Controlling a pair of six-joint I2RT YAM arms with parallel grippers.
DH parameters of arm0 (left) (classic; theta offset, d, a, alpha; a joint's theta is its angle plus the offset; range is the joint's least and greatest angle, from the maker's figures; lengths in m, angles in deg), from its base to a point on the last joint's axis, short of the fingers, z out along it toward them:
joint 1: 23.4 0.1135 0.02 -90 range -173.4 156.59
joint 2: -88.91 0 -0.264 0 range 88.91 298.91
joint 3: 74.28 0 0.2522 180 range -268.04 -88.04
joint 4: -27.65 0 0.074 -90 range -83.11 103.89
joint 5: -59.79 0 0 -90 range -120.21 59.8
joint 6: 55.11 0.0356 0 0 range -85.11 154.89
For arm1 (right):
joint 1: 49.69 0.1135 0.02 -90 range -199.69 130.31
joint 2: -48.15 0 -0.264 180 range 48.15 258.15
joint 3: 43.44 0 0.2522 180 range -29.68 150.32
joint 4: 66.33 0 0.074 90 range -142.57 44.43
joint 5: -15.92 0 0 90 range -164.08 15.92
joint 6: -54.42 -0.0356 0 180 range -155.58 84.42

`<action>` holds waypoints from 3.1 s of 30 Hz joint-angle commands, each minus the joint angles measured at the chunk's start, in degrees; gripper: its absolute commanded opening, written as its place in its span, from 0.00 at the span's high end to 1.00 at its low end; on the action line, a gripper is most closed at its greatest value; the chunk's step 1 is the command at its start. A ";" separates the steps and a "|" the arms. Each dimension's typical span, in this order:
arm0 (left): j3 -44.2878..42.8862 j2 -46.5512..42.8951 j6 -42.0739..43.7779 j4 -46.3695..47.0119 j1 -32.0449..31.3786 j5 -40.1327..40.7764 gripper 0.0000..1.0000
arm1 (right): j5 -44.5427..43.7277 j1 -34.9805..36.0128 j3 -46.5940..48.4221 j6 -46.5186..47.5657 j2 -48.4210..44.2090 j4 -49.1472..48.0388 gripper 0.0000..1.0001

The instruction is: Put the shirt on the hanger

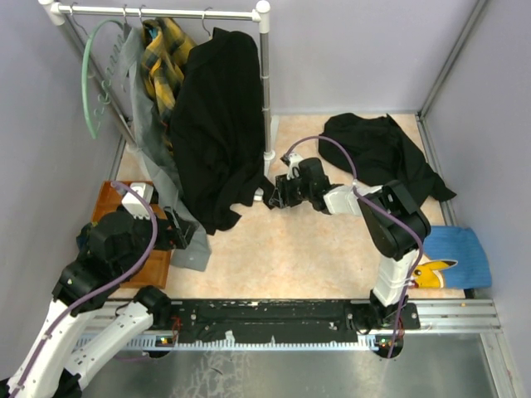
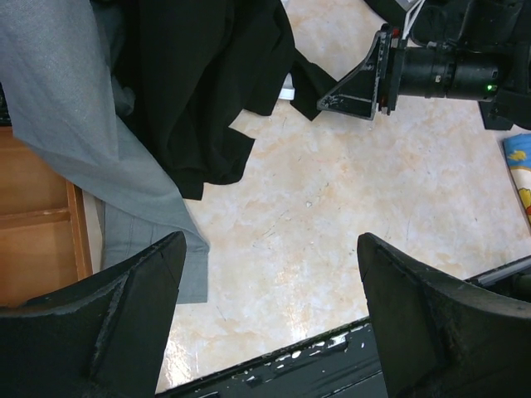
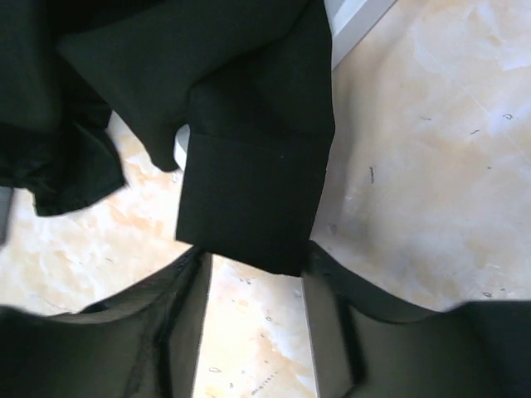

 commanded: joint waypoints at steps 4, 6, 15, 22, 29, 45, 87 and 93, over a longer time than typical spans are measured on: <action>-0.66 -0.52 -0.45 -0.71 0.34 0.83 0.11 | 2.41 -0.36 1.74 -1.05 -0.98 -8.69 0.71; -0.47 -0.37 -0.41 -0.52 0.34 0.77 0.11 | 3.14 -0.34 2.82 -0.99 -0.41 -8.35 0.79; -0.53 -0.57 -0.39 -0.56 0.34 1.11 0.11 | 3.20 0.56 6.82 0.62 -0.71 -6.01 1.00; -0.73 -0.29 -0.47 -0.64 0.34 0.77 0.11 | 1.78 5.02 16.84 1.98 5.45 0.55 1.00; -1.34 -0.86 -0.93 -1.72 0.34 1.05 0.11 | 0.31 7.53 25.64 2.22 13.79 3.65 1.00; -2.02 -0.83 -0.76 -1.96 0.33 1.42 0.11 | 1.97 11.57 41.99 -0.10 26.36 4.95 0.84; -1.49 -1.36 2.40 3.95 0.30 3.25 0.10 | -32.88 11.63 40.90 5.39 9.31 5.19 1.00; -1.67 -1.44 1.52 3.85 0.34 2.53 0.10 | -43.06 12.26 60.30 7.66 25.90 10.29 1.00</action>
